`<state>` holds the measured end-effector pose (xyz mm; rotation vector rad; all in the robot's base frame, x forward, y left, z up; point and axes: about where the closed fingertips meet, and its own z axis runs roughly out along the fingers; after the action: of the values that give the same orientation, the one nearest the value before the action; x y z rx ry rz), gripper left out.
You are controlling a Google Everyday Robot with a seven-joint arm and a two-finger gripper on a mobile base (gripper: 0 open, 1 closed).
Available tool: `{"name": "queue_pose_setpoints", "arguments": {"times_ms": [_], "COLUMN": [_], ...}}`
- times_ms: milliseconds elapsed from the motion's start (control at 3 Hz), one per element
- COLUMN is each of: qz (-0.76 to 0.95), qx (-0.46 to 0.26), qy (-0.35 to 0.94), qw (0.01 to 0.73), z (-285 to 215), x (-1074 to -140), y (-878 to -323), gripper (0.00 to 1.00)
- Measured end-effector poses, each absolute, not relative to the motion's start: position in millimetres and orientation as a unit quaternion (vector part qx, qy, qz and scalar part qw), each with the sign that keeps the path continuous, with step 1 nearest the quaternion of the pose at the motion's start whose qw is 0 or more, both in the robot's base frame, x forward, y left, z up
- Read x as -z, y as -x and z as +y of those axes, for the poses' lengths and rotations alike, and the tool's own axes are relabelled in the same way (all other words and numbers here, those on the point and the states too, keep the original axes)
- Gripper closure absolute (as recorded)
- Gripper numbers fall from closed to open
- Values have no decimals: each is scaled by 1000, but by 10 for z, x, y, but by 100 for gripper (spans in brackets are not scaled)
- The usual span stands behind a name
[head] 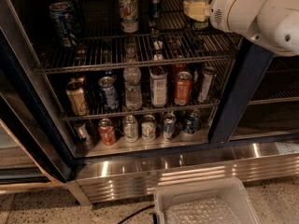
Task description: Pick green can from top shelf of fridge
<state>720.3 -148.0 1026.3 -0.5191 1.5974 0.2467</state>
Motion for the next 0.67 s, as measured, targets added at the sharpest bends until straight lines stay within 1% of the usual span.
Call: {"name": "queue_pose_setpoints", "arguments": {"times_ms": [667], "qz": [696], "qx": [-130], "qy": [258], "qw": [657], "z": [-1271], "x": [-10170], "y": [-6966], "gripper": [100]}}
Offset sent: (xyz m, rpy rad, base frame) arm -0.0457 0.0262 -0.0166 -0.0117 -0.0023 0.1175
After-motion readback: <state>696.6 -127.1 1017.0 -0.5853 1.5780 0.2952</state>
